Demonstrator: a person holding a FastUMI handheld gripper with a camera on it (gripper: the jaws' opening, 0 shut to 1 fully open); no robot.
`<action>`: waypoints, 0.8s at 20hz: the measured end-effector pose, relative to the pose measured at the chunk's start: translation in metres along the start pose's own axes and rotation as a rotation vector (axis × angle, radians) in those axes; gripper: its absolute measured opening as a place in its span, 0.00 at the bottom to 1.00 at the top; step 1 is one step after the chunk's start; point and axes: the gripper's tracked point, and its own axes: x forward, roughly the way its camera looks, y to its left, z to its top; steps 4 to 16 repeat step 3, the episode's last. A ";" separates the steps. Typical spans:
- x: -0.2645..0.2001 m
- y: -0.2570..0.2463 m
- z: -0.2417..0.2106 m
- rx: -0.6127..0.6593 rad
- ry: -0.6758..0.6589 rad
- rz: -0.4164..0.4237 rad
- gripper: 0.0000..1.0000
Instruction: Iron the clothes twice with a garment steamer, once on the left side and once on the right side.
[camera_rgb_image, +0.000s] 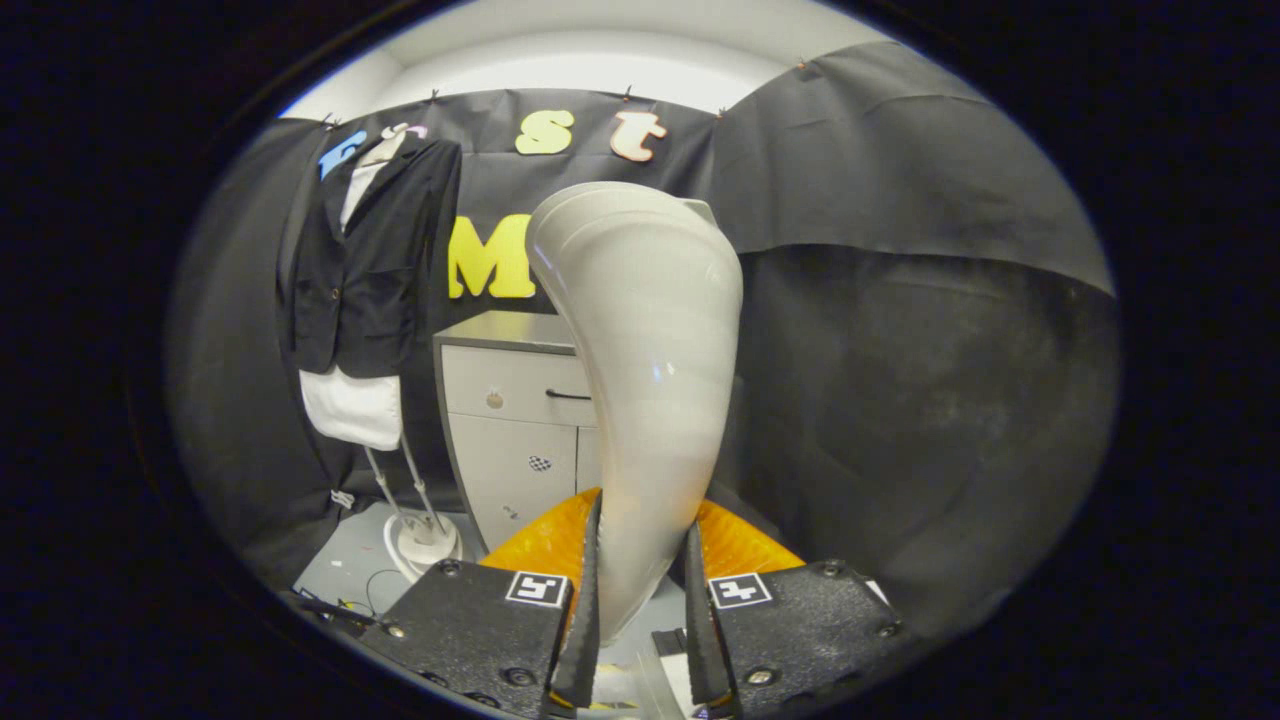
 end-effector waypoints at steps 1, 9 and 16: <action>-0.001 -0.004 -0.004 0.012 0.007 -0.003 0.38; -0.004 -0.007 -0.009 0.020 0.016 -0.005 0.38; -0.004 -0.007 -0.009 0.020 0.016 -0.005 0.38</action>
